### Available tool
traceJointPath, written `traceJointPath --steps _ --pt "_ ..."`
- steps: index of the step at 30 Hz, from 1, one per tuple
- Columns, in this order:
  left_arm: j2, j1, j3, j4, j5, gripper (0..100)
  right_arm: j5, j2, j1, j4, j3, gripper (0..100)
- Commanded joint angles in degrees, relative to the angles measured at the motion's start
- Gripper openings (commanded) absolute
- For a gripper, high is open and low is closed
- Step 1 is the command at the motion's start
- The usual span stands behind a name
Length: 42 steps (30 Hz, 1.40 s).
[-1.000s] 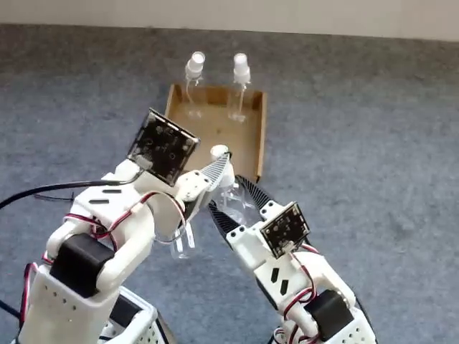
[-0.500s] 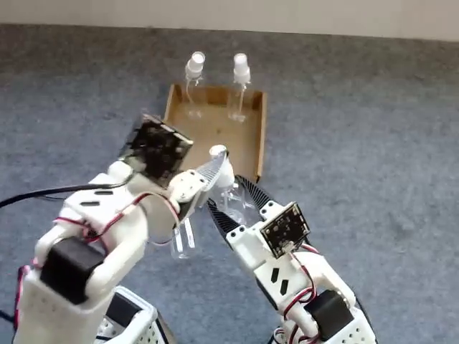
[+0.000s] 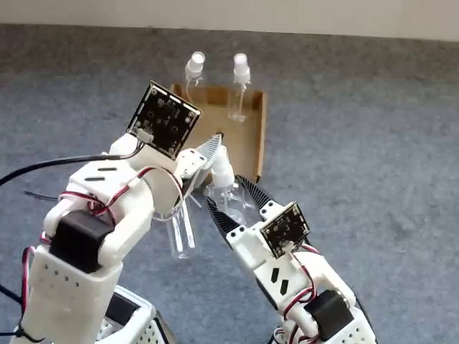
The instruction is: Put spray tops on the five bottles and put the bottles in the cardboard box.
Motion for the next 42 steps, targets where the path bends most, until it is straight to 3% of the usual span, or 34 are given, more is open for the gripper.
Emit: traceJointPath --steps 1,11,22,30,35,39,42 --pt "-0.13 -0.22 -1.36 1.41 -0.62 16 -0.44 0.22 0.75 -2.07 -0.66 0.4" --pt "-0.13 7.78 -0.92 8.35 -0.62 16 -0.44 0.22 0.75 -2.07 -0.66 0.4" --pt "0.40 7.69 2.15 7.82 -1.14 16 -0.26 0.22 0.66 -1.98 -0.66 0.4" --pt "-0.31 -0.75 -4.35 8.35 -3.34 16 0.00 0.13 0.75 -1.71 -0.40 0.4" --pt "-5.76 -4.97 -9.80 13.19 -3.43 16 -0.09 0.13 1.10 -1.98 -0.66 0.4" --pt "-13.41 -5.67 -2.59 14.42 -3.52 16 -0.09 1.01 6.81 -10.86 -0.75 0.4" --pt "-17.71 -10.42 7.87 14.33 -3.52 16 -0.35 4.97 9.98 -20.53 -0.84 0.4"
